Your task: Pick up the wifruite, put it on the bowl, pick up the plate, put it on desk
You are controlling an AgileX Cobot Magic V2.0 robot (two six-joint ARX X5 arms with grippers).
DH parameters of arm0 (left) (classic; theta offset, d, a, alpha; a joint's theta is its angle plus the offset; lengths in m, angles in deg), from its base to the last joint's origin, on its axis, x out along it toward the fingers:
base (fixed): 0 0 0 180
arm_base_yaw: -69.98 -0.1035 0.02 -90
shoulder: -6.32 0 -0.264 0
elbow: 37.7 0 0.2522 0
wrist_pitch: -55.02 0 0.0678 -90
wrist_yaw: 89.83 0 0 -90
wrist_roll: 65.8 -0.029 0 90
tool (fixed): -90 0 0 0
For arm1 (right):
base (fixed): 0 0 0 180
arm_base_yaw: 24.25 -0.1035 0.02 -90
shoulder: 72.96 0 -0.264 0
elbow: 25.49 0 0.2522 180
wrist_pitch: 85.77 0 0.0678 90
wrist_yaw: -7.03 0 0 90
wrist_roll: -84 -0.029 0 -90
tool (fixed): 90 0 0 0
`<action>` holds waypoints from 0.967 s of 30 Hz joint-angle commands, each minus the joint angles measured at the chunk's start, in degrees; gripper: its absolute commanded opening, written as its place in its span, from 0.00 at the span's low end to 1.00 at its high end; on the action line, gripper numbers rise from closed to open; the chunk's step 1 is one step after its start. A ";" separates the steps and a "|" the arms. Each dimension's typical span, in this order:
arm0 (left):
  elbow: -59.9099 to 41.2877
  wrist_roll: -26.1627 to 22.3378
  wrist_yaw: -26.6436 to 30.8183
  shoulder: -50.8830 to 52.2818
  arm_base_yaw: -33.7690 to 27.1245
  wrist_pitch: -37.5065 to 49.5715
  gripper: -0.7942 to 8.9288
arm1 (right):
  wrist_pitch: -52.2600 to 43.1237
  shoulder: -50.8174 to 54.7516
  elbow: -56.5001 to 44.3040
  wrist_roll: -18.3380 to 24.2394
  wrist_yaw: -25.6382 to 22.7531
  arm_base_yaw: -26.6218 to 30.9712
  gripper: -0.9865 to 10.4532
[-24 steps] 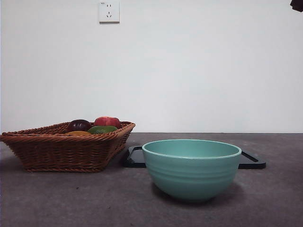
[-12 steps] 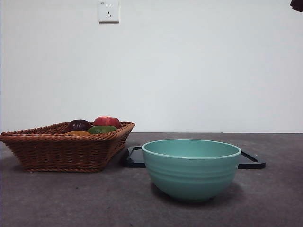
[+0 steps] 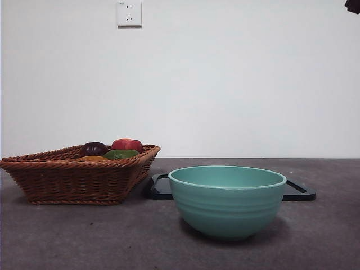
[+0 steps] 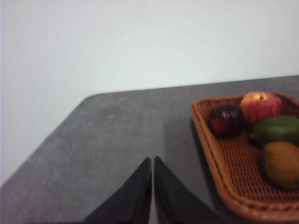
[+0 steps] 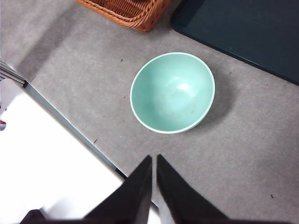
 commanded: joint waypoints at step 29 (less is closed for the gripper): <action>-1.62 1.66 0.15 0.81 -0.15 -8.94 0.09 | -0.48 -0.37 0.81 0.66 0.04 -0.31 0.09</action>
